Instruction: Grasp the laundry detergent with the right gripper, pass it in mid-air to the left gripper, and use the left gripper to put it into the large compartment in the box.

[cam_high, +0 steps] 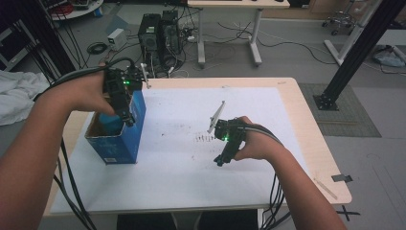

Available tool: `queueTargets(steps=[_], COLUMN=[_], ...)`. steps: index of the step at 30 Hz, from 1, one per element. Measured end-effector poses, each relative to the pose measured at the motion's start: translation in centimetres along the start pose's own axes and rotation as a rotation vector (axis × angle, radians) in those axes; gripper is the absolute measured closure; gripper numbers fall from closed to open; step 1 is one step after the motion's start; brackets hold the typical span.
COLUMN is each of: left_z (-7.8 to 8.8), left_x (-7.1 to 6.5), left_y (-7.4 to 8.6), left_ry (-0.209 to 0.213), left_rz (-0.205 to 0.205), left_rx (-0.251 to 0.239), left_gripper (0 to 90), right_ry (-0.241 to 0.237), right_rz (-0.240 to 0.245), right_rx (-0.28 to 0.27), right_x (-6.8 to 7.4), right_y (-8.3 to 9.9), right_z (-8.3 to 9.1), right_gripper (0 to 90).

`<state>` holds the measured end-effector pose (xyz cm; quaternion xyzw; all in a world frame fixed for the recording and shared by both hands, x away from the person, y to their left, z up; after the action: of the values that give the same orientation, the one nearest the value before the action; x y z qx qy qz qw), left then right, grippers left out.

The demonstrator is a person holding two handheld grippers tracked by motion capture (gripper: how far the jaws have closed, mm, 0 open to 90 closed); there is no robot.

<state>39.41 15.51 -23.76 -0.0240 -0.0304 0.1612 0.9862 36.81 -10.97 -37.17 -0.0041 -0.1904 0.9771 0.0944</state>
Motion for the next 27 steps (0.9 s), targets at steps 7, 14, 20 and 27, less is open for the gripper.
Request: queueTargets(steps=[7,14,20,27], left_z=[-2.6,-5.1,-7.6,-8.3], left_x=[-1.0,-1.8,-2.5,-2.6], left_y=[-2.2,-3.8,-5.0,-5.3], left_ry=[0.027,0.068,0.103,0.103], left_rz=[-0.087,-0.131,-0.168,-0.178], left_rx=[-0.004,0.006,0.005,0.007], left_gripper=[9.1,9.1,9.1,9.1], right_ry=[0.004,-0.001,0.000,0.010], right_rz=[0.003,-0.002,0.015,0.010], right_rx=[0.022,0.047,0.057,0.076], right_x=[-0.1,-0.1,-0.5,-0.7], right_y=[-0.1,-0.1,0.2,0.4], right_z=[0.1,-0.3,-0.5,-0.2], right_gripper=[12.5,12.5,12.5,12.5])
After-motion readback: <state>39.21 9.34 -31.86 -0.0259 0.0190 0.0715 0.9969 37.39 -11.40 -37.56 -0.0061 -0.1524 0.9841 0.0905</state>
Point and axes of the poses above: each handheld gripper's, and its own axes: z roughly backward along the jaws, y roughly out of its underside, x roughly to its left, the point moved 3 cm from there along -z, roughly forward along the jaws, and after that the axes turned 1 degree about y, right-handed, at the moved point
